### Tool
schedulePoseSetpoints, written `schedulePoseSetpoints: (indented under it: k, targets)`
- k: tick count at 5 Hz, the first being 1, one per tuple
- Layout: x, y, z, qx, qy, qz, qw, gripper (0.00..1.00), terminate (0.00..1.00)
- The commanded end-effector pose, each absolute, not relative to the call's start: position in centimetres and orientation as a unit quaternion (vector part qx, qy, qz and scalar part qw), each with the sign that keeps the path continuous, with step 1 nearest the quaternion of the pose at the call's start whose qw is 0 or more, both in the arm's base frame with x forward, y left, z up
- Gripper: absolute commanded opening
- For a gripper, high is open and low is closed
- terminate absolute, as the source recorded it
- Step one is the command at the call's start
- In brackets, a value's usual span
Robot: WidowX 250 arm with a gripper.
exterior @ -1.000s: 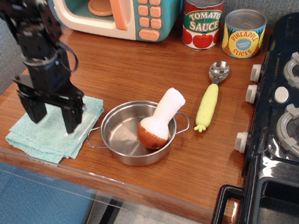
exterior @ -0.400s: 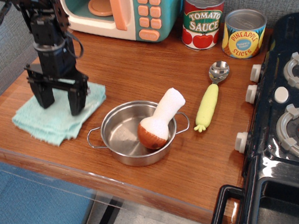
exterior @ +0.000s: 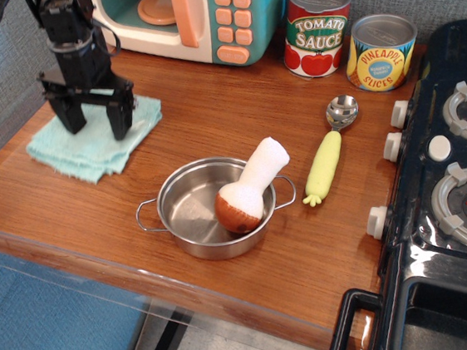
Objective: Set the blue cloth in front of the microwave.
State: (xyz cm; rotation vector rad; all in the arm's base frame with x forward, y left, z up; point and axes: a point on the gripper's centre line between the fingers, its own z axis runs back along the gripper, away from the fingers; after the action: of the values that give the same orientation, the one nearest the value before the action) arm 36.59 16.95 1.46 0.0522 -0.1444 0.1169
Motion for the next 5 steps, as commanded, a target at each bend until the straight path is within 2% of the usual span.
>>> schedulePoseSetpoints:
  k: [1,2,4,5]
  targets:
    - [41.3,16.5,3.6,0.046,-0.077,0.018,0.996,1.00,0.00]
    - [40.8,16.6,5.5,0.060,-0.068,0.045,0.995,1.00,0.00]
    - [41.6,16.4,12.1,0.075,-0.134,0.038,0.987,1.00,0.00]
    - [41.6,15.9,12.4,0.072,-0.138,0.021,0.988,1.00,0.00]
